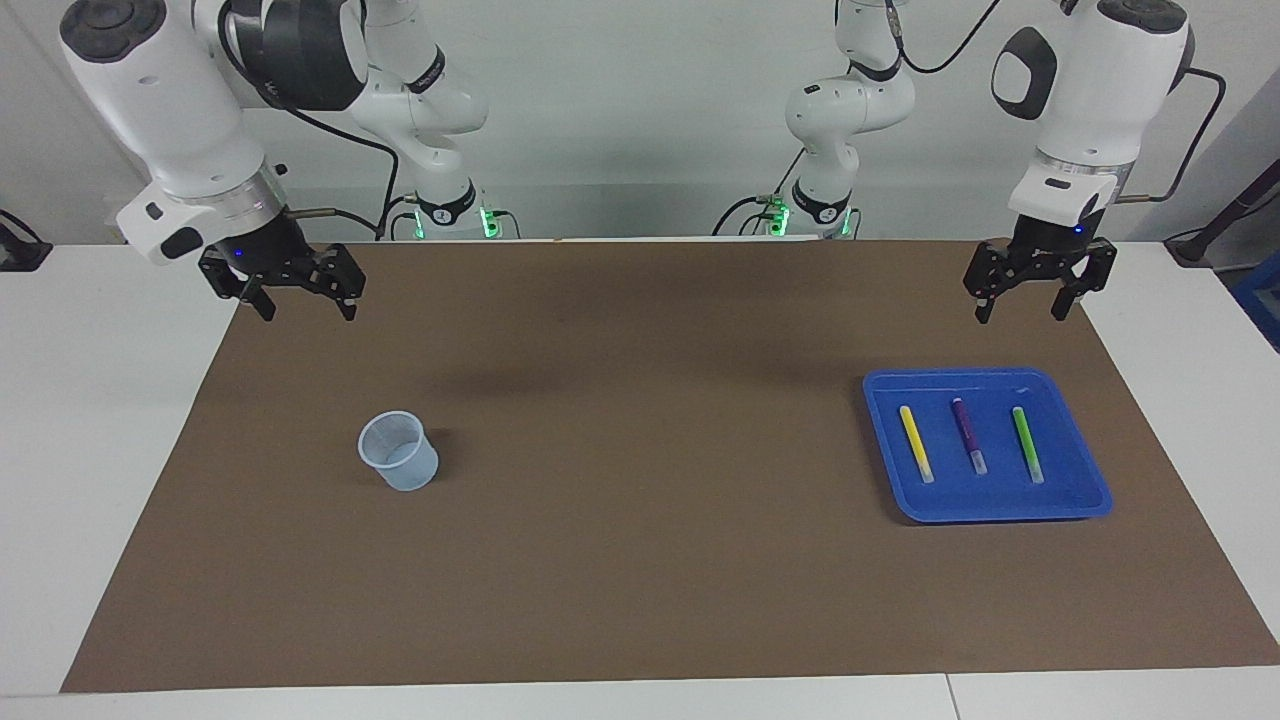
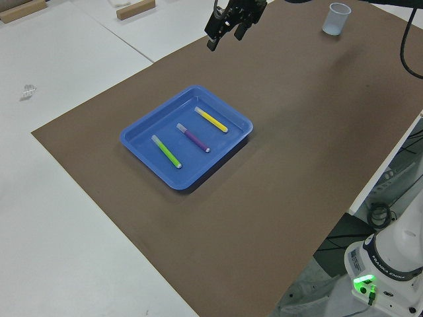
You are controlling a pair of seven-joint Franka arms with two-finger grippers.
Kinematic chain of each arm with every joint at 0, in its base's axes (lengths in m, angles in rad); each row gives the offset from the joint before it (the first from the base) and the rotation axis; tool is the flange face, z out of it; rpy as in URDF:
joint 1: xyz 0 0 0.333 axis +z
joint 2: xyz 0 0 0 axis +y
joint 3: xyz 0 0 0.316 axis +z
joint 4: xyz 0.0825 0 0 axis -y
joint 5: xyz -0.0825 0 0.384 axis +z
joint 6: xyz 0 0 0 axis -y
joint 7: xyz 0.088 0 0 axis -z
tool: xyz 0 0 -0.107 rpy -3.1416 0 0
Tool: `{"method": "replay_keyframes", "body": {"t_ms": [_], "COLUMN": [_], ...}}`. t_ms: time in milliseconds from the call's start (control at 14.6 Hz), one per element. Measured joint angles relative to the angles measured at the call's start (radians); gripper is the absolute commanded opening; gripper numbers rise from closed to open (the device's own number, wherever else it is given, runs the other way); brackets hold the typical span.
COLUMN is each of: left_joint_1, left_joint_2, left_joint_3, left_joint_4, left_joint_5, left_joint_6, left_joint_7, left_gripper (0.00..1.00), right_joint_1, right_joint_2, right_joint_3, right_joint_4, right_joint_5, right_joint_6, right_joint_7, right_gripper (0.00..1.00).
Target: Transfer and insert pens with both arms
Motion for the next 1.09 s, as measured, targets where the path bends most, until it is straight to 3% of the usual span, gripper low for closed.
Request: {"method": "replay_keyframes", "body": {"t_ms": [547, 1093], "left_joint_1": [0.007, -0.017], "left_joint_2": [0.033, 0.214], "left_joint_3": [-0.005, -0.01], "left_joint_4": [0.067, 0.135], "left_joint_5": [-0.11, -0.103], "left_joint_6": [-0.156, -0.117], "left_joint_7": [-0.199, -0.145], "left_gripper": [0.99, 0.99], "right_joint_1": [0.016, 0.011], "right_joint_2": [-0.027, -0.027], "right_joint_3": [0.011, 0.01], "right_joint_4": [-0.002, -0.005], "right_joint_5": [0.0, 0.0], "right_joint_6": [-0.056, -0.056], "right_joint_7": [0.0, 0.0], "right_gripper": [1.0, 1.0]}}
